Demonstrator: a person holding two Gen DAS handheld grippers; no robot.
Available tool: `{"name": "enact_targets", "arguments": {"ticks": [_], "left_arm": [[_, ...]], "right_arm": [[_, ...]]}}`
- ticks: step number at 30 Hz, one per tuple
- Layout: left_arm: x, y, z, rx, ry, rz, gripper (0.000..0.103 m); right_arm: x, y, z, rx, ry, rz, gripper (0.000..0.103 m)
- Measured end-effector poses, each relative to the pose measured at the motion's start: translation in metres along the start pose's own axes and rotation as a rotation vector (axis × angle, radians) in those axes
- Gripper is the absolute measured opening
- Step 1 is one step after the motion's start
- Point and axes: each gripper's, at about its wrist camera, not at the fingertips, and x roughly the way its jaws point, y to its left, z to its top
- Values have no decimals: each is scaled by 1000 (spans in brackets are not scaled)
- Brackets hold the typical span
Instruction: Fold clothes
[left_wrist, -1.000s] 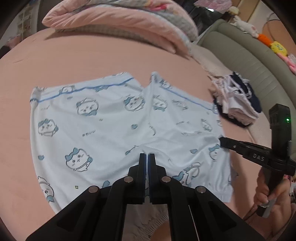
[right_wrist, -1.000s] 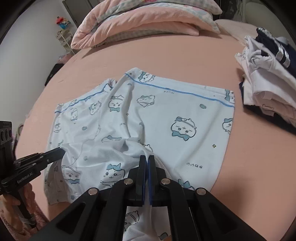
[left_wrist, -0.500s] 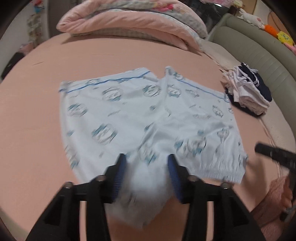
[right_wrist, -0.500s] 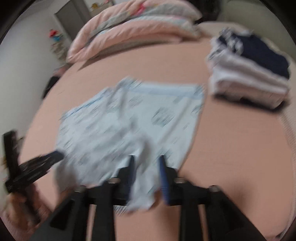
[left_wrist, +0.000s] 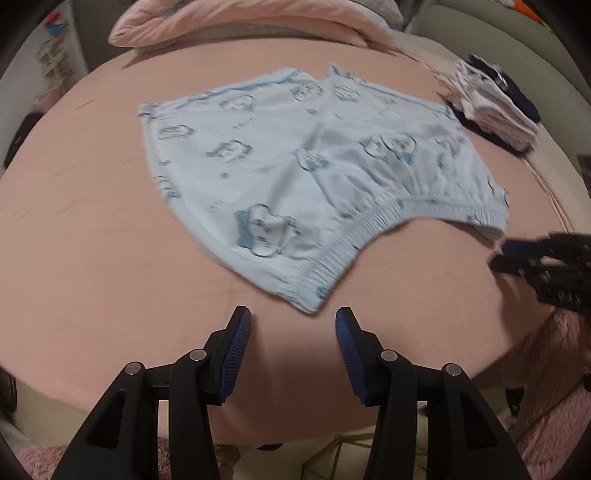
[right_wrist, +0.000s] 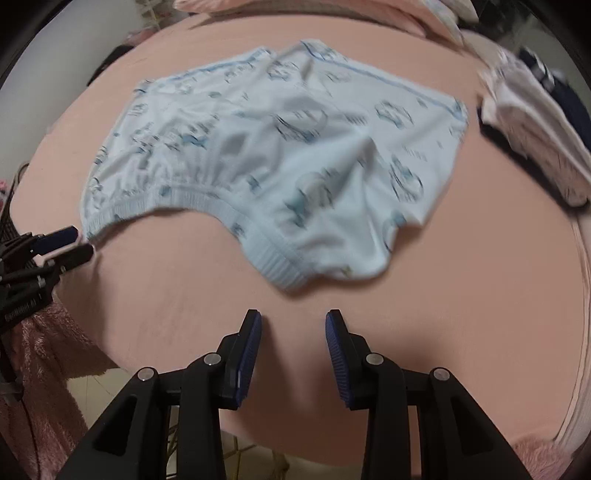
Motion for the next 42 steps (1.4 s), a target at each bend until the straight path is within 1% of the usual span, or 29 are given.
{"name": "enact_targets", "arguments": {"ticks": [3, 5, 8, 10, 12, 13, 14, 15, 16, 18, 19, 22, 24, 26, 27, 28, 29, 31, 33, 34, 36, 38, 40, 42], "left_arm": [[5, 0, 4, -17, -10, 15, 43], [5, 2, 8, -32, -23, 9, 12], [2, 8, 17, -52, -68, 17, 9], [-1, 15, 20, -100, -89, -38, 9], [-5, 22, 24, -151, -111, -98, 9], [-7, 26, 25, -195, -122, -153, 9], [-7, 32, 26, -234, -127, -187, 9], [-8, 36, 26, -272, -130, -217, 9], [-6, 36, 24, -296, -125, -214, 9], [5, 33, 26, -290, -92, -156, 9], [10, 32, 26, -289, -77, -132, 9], [20, 28, 20, -300, -49, -140, 9], [22, 24, 16, -311, -51, -152, 9], [17, 20, 13, -307, -60, -175, 4], [12, 19, 14, -297, -72, -185, 4], [5, 18, 15, -288, -84, -196, 3], [-4, 20, 17, -280, -100, -205, 3], [-22, 23, 20, -265, -132, -222, 3], [-32, 29, 20, -254, -129, -235, 3], [-35, 31, 18, -254, -118, -251, 3], [-38, 31, 13, -251, -92, -261, 3], [-33, 29, 6, -239, -58, -248, 3], [-24, 26, -2, -236, -20, -238, 3], [-6, 29, -5, -255, 49, -218, 5]], "right_arm": [[7, -4, 2, 29, -24, -28, 36], [4, -4, 5, 29, -65, -66, 36], [-3, 0, 11, -24, -133, -150, 35], [0, -4, 16, -11, -142, -156, 35], [2, -11, 20, 40, -142, -115, 35], [1, -15, 20, 77, -147, -79, 35], [0, -21, 19, 124, -151, -25, 35], [-2, -31, 19, 185, -157, 49, 35], [-5, -37, 18, 234, -162, 102, 35], [-3, -47, 17, 295, -167, 137, 35], [0, -50, 18, 305, -160, 128, 35], [11, -53, 16, 302, -120, 90, 35], [10, -47, 13, 284, -121, 61, 35], [8, -39, 5, 264, -118, 35, 34], [8, -35, 2, 251, -117, 23, 20], [7, -31, -1, 233, -116, 19, 10], [4, -28, -3, 224, -120, 21, 4], [-5, -27, -7, 233, -140, 24, 3], [-17, -31, -11, 251, -156, 57, 3], [-23, -34, -12, 260, -161, 77, 3], [-33, -35, -16, 276, -163, 123, 3], [-40, -35, -22, 288, -158, 159, 3], [-39, -34, -31, 292, -139, 158, 3], [-34, -34, -39, 295, -110, 149, 2]]}}
